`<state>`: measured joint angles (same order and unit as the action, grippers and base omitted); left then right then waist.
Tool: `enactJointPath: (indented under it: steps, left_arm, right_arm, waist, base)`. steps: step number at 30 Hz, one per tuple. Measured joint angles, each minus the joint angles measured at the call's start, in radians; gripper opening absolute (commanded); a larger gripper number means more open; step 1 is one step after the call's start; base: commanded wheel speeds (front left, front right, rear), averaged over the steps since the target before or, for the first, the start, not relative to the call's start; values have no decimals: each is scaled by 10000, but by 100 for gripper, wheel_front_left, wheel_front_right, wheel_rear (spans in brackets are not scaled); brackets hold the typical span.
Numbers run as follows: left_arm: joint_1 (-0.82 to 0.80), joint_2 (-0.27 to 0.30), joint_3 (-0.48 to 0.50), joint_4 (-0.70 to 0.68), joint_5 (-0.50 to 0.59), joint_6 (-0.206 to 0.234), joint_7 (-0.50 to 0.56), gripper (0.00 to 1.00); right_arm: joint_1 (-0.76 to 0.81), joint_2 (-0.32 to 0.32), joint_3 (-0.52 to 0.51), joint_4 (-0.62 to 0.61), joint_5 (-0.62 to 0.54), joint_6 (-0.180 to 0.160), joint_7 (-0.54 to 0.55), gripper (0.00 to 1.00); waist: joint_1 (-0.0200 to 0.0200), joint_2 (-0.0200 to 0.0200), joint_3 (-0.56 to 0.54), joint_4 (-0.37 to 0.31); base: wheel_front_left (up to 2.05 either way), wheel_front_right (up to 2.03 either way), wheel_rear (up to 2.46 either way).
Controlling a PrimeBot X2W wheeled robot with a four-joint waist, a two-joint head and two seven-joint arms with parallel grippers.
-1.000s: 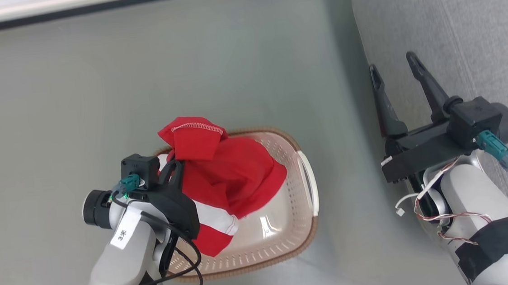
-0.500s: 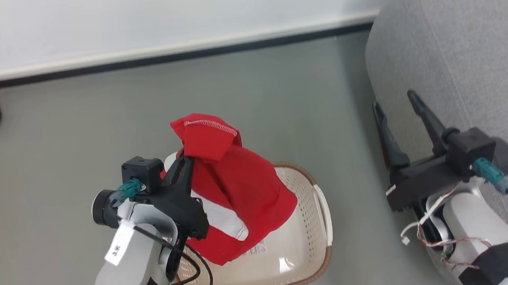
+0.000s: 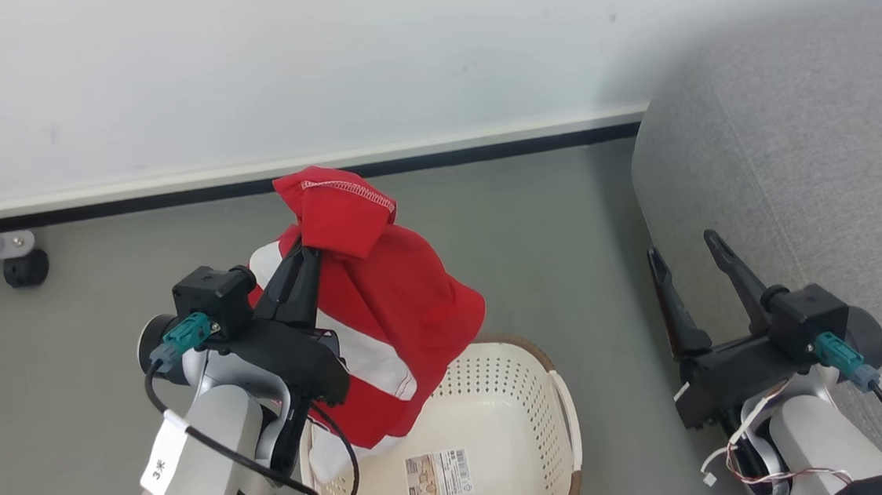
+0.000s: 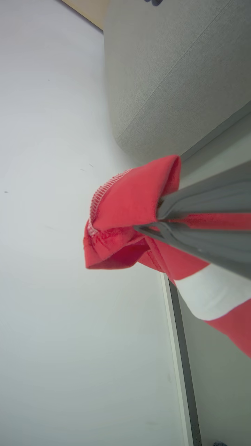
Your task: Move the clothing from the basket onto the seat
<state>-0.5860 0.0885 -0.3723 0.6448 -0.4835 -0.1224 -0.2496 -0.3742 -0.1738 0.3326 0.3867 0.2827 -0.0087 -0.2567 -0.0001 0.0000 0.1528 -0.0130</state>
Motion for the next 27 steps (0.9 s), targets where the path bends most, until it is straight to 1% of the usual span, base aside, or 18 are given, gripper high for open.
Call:
enactJointPath:
  steps: [8,19,27]
  left_arm:
    - [420,4,56,-1011,-86,-6,0,0]
    - [1176,17,-161,-2468,-84,-6,0,0]
    - [1581,65,-230,-3417,-77,174,71,0]
  right_arm:
    - [435,-2,73,15,121,19,0,100]
    - [1073,63,309,-102,165,88,13,100]
    - [1297,65,347,-380,224,88,102,100]
  waist:
    - [0,0,-519,-28]
    - [0,-1,-1163,-116]
    - [1,1,-1276,-194]
  base:
    - [0,0,0]
    - [0,0,0]
    - [0,0,0]
